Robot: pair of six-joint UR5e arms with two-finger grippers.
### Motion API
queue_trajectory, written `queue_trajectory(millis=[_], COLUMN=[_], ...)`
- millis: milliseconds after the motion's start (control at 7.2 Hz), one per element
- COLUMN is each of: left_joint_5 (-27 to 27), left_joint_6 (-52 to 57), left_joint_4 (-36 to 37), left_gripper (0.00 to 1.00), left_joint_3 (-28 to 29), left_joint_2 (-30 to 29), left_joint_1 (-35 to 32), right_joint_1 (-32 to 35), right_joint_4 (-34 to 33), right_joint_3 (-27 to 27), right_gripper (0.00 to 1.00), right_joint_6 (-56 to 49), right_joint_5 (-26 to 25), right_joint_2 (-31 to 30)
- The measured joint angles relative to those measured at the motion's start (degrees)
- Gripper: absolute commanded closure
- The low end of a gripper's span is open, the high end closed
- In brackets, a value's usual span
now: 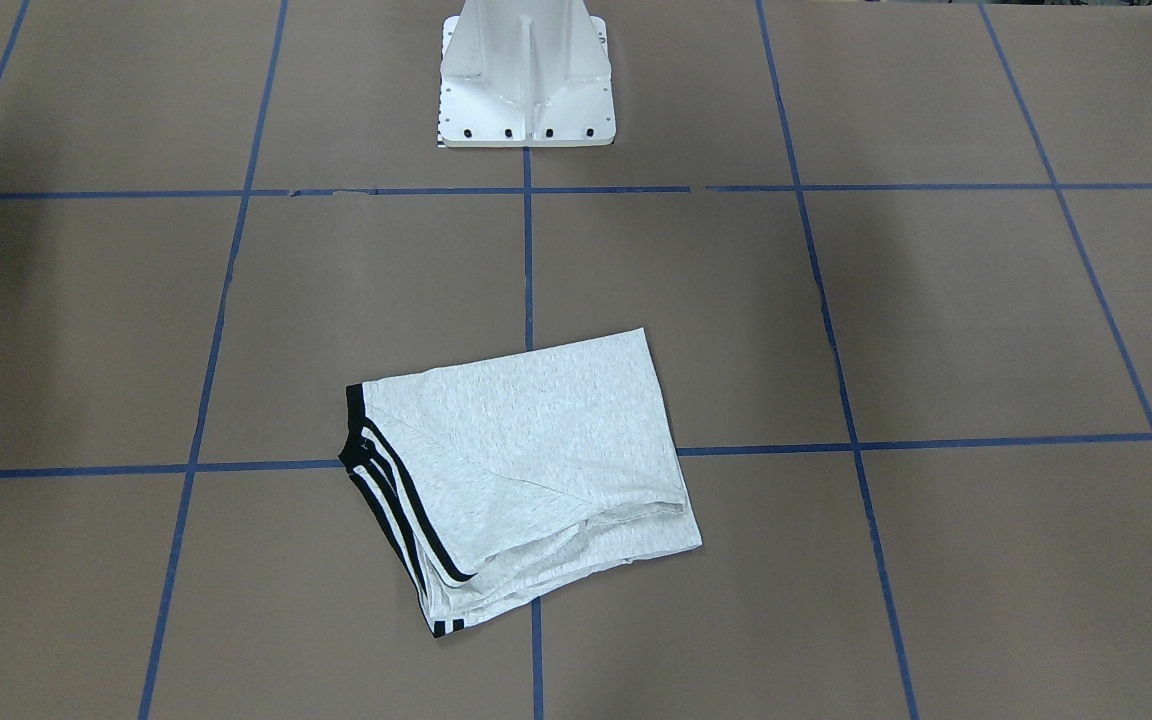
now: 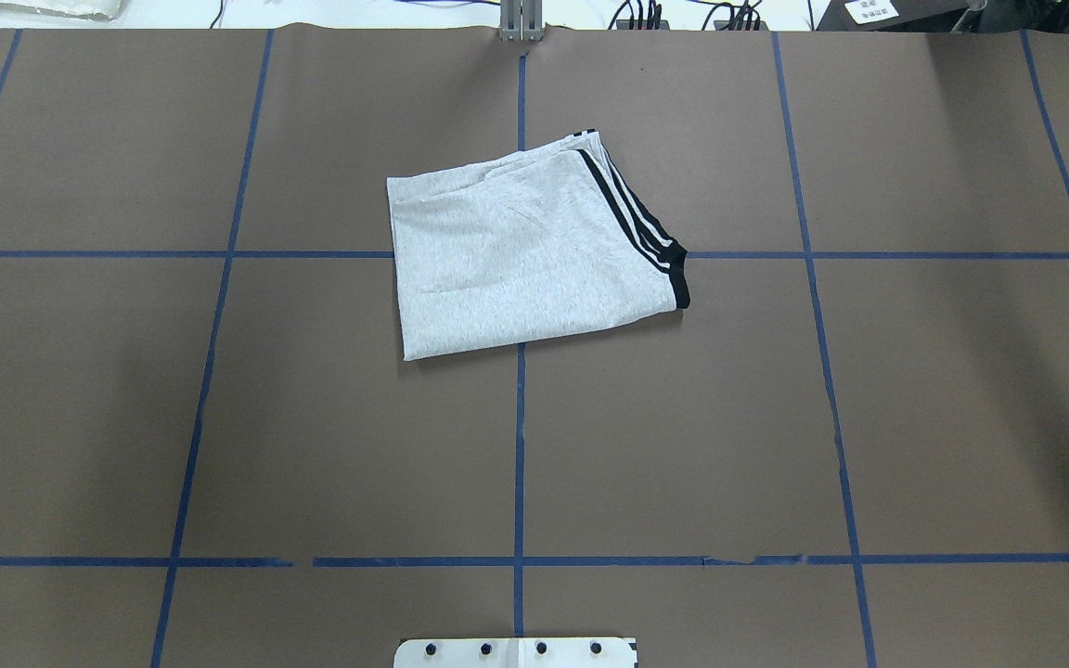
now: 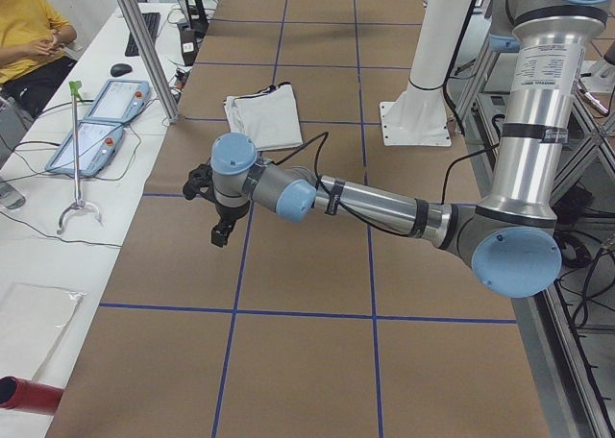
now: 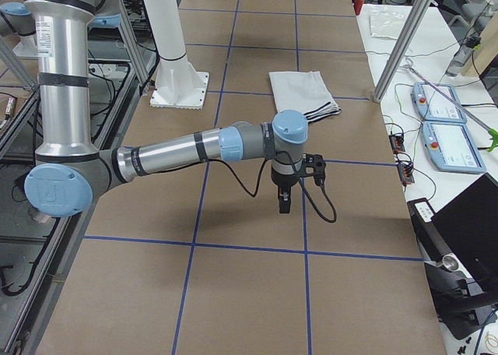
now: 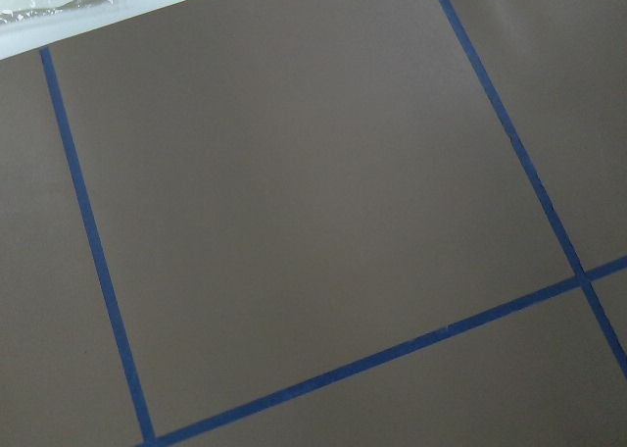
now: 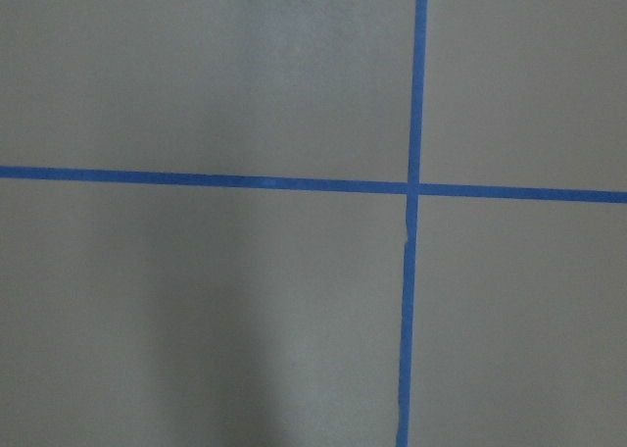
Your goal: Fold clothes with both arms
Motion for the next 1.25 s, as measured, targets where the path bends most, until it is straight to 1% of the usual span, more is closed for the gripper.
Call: queue_trajectory(millis=[278,556,972,1111,1250], left_joint_5=[-0.01,0.62,2.83,3.53,4.82], left_joint_6=[3.97,3.86,2.14,2.07,2.05], left_joint_4=[0.29,0.25,0.19,0.44,1.70], left_gripper=[0.00,0.00,0.00,0.00,0.00], left_joint_3=[-1.70,-3.45,-2.46,-2.27,-2.02], left_joint_2=[3.84,7.02,6.71,6.41,5.70], left_joint_1=[-2.48,-3.93,-3.79,-3.50,-3.30], right_joint_1=[0.78,0.72,0.50,0.47,0.43], right_joint_4=[-0.06,0.09,0.72,0.87,0.96], right_joint_3=[0.04,-0.84,-3.22,-3.42,-3.45], right_gripper=[0.00,0.00,0.00,0.00,0.00], right_joint_6=[-3.41,-3.52,-3.37,-3.23,-2.93], right_joint_5=[1.33,2.39,4.88,4.69,3.22], right_joint_2=[-3.05,-3.41,-2.81,-2.45,-2.08])
